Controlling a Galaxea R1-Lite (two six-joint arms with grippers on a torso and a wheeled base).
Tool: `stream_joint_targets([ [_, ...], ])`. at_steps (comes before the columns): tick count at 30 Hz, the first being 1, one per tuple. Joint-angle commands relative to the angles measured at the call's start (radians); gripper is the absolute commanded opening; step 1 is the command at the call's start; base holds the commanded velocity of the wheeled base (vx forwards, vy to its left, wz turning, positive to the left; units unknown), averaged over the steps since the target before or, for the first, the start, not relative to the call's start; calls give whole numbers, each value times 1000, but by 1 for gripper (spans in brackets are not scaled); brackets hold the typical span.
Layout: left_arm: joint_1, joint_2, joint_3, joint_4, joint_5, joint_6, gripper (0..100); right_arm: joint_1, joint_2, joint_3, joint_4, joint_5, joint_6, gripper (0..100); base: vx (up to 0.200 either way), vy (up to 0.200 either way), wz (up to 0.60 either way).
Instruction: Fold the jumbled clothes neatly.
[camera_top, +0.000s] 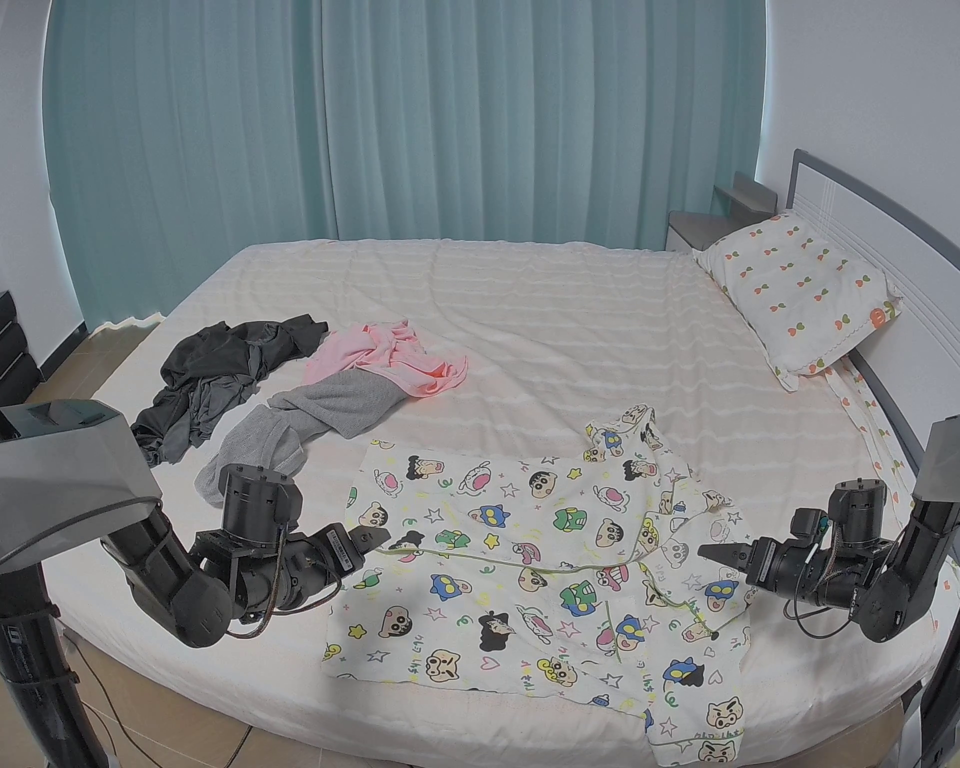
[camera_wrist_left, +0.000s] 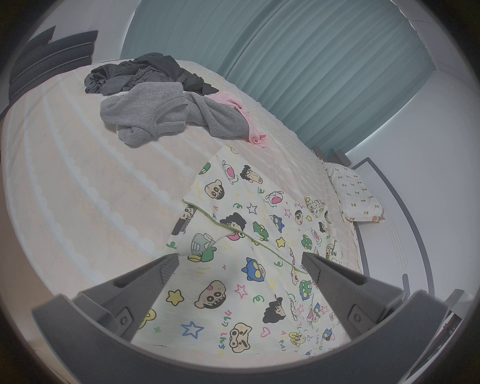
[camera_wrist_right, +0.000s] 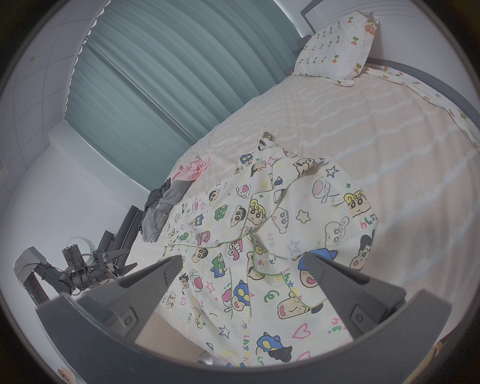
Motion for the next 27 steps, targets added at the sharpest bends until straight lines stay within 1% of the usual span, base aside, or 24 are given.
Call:
stream_joint_targets([
  [1, 14, 5, -1, 1, -4, -1, 100, 1, -3, 6, 0, 2, 0, 100, 0, 200, 0],
  [10, 14, 16, -3, -4, -4, -1, 100, 5, -3, 14, 0, 2, 0, 100, 0, 200, 0],
  [17, 1, 39, 4, -4, -4, -1, 100, 34, -3, 23, -1, 0, -1, 100, 0, 200, 0],
  [23, -46, 65, 8, -4, -4, -2, 100, 37, 1, 28, -1, 0, -3, 100, 0, 0, 0],
  [27, -63, 89, -1, -4, -3, -2, 100, 47, 2, 26, -1, 0, -3, 100, 0, 0, 0],
])
